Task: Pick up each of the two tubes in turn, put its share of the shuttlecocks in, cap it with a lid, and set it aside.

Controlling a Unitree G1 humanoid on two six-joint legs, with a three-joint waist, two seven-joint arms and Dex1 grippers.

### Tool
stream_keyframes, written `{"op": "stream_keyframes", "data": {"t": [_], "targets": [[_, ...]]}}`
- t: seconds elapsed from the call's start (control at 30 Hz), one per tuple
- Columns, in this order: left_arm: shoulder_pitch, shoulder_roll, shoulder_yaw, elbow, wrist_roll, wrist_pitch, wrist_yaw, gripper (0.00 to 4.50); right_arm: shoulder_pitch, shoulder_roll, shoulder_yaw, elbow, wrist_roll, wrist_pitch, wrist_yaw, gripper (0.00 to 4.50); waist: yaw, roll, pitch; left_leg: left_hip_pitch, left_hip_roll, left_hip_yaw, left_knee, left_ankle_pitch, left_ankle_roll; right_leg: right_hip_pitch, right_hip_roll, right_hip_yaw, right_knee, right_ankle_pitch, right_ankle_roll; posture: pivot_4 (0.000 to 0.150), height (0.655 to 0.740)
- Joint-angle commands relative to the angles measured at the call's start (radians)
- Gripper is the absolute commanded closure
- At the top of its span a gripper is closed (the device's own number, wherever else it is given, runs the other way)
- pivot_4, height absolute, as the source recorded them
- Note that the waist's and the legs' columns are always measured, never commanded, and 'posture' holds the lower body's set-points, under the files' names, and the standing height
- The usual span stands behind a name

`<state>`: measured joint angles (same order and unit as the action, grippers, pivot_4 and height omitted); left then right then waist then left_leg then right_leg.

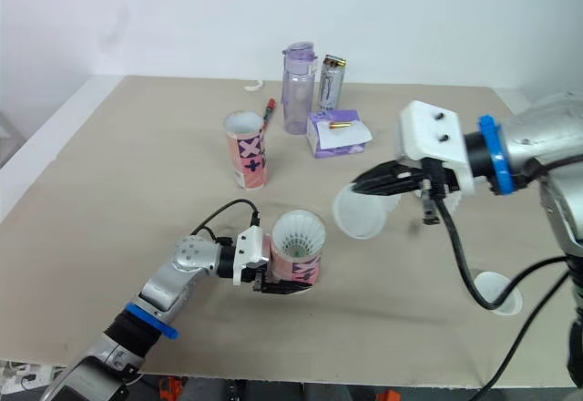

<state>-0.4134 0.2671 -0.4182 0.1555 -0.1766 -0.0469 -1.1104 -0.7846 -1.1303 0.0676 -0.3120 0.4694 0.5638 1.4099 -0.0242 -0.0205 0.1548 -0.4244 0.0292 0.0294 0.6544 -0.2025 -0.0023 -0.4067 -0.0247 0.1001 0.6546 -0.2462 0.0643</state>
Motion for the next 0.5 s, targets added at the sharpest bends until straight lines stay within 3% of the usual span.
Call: {"op": "stream_keyframes", "data": {"t": [0.03,0.5], "targets": [[-0.001,0.027,-0.012,0.065,0.07,0.025,0.029,1.5,-0.093,0.039,0.053,-0.032,0.01,0.03,0.025,4.35,0.0,0.0,0.0,0.0,0.001,0.0,0.0,0.0,0.0,0.0,-0.001,0.0,-0.001,0.001,0.0,0.15,0.74],[-0.025,0.026,-0.009,0.054,0.048,0.102,0.036,1.5,-0.135,0.176,0.192,-0.009,-0.11,-0.074,0.037,4.35,0.001,-0.001,0.0,0.0,0.001,0.001,0.0,0.0,0.0,0.0,-0.001,0.0,-0.004,0.005,-0.001,0.15,0.74]]}}
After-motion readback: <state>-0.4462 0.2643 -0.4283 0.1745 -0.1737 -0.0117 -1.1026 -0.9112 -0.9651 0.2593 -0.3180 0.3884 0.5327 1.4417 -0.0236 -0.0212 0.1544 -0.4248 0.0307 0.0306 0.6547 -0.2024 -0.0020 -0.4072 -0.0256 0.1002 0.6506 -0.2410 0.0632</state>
